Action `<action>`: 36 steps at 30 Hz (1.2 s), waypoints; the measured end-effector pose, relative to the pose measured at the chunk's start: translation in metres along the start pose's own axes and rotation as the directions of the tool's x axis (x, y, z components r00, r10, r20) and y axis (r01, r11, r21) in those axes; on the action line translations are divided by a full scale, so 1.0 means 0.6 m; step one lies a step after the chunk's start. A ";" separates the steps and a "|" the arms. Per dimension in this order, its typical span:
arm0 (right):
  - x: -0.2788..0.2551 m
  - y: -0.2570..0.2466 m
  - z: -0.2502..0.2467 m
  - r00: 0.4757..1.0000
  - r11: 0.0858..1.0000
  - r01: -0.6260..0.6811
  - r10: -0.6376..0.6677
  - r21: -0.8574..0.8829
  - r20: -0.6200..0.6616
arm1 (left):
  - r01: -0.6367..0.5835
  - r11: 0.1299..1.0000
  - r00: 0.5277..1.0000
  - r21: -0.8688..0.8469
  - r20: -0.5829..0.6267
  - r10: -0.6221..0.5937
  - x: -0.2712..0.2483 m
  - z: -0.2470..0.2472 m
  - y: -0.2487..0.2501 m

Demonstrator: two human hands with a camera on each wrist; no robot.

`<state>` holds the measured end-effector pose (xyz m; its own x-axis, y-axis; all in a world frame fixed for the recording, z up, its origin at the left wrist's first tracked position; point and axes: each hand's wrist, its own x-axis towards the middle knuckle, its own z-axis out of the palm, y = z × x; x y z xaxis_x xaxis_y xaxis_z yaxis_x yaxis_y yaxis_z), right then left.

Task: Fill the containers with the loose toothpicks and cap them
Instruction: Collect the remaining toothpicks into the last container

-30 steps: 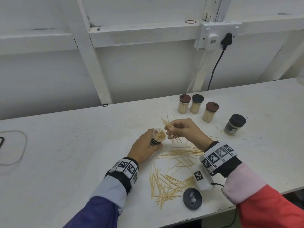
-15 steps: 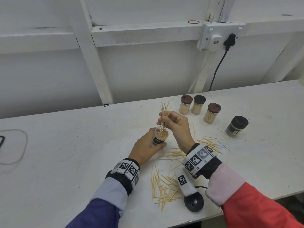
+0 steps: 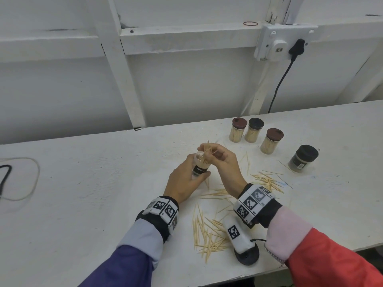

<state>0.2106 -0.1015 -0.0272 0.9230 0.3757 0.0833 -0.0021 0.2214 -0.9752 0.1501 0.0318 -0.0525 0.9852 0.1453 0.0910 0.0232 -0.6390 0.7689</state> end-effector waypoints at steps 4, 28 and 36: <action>0.004 -0.003 -0.007 0.998 0.999 -0.046 0.045 0.021 0.041 | 0.008 1.000 1.000 0.022 0.004 -0.008 0.000 -0.001 0.003; 0.010 -0.014 0.011 0.995 0.992 -0.078 0.083 -0.102 0.048 | -0.030 0.999 0.995 0.044 0.095 0.026 0.000 0.004 0.003; 0.011 -0.018 0.012 0.994 0.995 -0.087 0.083 0.055 0.066 | -0.040 0.999 0.997 0.029 0.060 0.038 0.001 0.002 0.002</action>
<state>0.2137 -0.0948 -0.0145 0.8922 0.4514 0.0154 -0.1031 0.2368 -0.9661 0.1507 0.0303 -0.0525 0.9937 0.0754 0.0826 -0.0115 -0.6656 0.7462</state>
